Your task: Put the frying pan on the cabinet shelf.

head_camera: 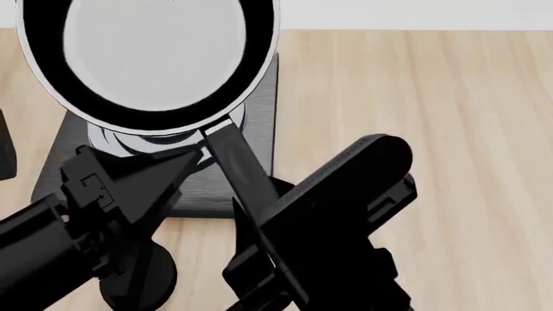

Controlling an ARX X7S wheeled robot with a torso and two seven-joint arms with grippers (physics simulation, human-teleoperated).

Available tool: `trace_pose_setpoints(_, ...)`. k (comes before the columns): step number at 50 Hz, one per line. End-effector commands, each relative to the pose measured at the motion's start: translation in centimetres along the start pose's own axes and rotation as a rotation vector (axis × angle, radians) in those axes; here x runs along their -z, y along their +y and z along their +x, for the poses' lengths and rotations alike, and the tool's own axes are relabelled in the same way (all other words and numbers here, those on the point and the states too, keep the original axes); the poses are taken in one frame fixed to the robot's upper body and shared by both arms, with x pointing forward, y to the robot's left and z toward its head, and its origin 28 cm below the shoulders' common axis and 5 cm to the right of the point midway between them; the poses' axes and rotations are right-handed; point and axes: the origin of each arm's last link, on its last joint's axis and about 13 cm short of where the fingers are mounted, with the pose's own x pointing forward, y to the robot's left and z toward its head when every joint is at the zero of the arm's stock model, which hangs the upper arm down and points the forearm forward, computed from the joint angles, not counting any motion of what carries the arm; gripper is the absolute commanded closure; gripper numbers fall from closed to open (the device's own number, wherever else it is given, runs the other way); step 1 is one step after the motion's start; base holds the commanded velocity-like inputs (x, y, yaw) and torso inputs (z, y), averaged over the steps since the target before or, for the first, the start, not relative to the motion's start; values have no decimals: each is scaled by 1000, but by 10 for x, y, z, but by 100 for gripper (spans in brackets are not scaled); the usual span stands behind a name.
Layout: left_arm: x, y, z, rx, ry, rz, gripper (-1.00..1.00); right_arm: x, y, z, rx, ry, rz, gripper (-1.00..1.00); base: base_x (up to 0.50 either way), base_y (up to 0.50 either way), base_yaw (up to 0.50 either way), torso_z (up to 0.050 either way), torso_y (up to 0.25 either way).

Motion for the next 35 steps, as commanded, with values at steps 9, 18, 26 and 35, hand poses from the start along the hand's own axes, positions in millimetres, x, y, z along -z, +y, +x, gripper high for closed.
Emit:
trace_pose_setpoints(9, 5, -2, 9, 29, 26, -14, -100, -4, -3, -5, 71, -56, -29, 100, 0, 2, -3, 0, 0)
trace_pose_setpoints(18, 12, -1, 13, 38, 53, -17, -100, -2, -2, -6, 71, -54, -29, 100, 0, 1, -3, 1, -1)
trace_pose_setpoints(26, 12, 2, 17, 34, 60, -21, -100, 1, -2, -4, 68, -51, -28, 100, 0, 2, -3, 0, -1)
trace_pose_setpoints(35, 15, 10, 23, 23, 78, -33, -100, 1, -1, -6, 68, -54, -32, 100, 0, 2, -3, 1, 0)
